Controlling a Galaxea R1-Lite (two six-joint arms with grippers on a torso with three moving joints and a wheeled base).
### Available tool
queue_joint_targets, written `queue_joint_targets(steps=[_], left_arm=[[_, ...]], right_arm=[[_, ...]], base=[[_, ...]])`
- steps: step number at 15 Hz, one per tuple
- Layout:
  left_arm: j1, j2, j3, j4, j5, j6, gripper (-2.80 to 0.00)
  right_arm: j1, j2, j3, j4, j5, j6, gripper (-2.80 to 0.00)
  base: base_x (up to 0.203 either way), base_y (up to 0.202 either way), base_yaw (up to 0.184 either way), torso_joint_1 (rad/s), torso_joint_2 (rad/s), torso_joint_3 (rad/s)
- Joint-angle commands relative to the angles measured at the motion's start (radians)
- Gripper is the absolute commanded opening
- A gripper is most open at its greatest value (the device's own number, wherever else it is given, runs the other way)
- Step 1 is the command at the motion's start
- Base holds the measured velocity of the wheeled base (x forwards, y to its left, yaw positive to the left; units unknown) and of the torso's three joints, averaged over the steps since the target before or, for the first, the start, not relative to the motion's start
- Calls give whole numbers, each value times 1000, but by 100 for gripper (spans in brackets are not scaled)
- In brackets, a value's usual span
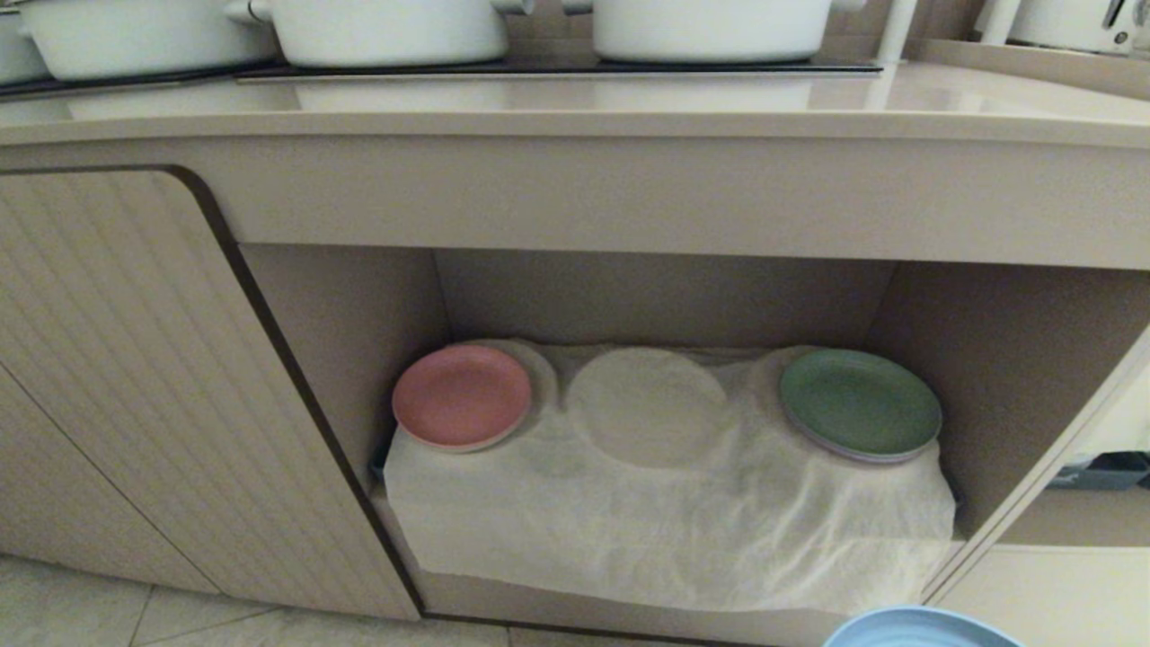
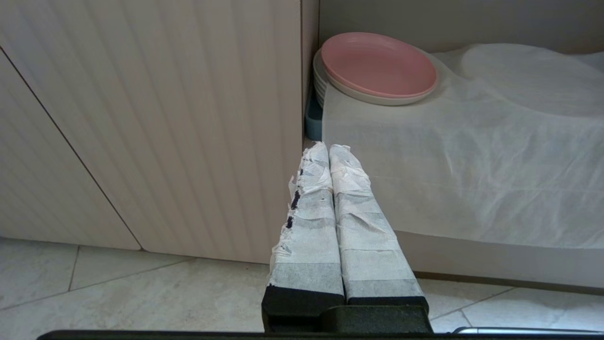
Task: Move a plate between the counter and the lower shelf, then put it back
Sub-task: Put the plate in the cupboard
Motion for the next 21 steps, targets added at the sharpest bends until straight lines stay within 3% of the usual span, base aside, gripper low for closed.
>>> queue_joint_targets(steps=[1, 15, 21], left_arm=[[0, 0, 0, 0, 0, -1, -280], [0, 0, 0, 0, 0, -1, -280], [0, 0, 0, 0, 0, -1, -280]], right_arm=[[0, -11, 3, 6, 1, 3, -280], [1, -2, 33, -2, 22, -5, -280], [0, 131, 27, -149, 34, -7, -280]], base=[[0, 0, 0, 0, 0, 0], [0, 0, 0, 0, 0, 0], [0, 0, 0, 0, 0, 0]])
